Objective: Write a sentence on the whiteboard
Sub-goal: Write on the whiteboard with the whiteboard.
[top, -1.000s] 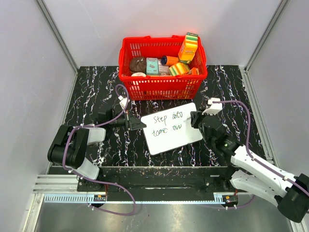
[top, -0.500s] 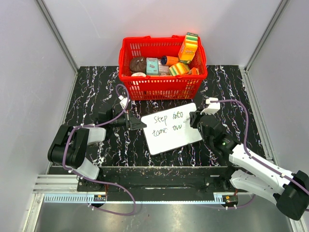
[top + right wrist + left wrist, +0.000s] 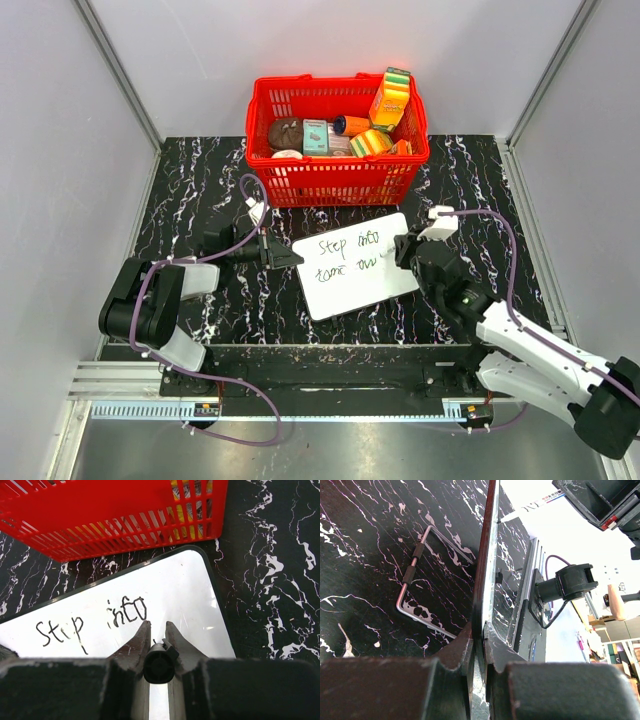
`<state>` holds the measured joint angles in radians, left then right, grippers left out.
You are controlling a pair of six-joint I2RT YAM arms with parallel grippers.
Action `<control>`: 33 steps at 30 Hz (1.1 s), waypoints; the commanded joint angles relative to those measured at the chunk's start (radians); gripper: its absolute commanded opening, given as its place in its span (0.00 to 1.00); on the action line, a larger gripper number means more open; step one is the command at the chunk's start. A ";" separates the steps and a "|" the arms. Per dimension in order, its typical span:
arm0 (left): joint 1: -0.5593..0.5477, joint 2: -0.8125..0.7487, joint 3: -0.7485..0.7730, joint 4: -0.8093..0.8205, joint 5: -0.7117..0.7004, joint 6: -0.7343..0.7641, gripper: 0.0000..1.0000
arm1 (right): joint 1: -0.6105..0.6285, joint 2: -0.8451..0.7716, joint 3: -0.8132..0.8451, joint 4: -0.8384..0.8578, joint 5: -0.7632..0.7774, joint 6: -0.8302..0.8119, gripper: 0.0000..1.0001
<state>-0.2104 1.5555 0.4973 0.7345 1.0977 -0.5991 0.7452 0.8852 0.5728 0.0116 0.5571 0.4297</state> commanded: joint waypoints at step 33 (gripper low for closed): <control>-0.020 0.018 0.009 -0.017 -0.022 0.091 0.00 | -0.007 -0.006 0.030 0.047 0.046 -0.002 0.00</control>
<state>-0.2104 1.5555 0.4973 0.7315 1.0966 -0.5991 0.7452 0.8711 0.5518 0.0135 0.5606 0.4492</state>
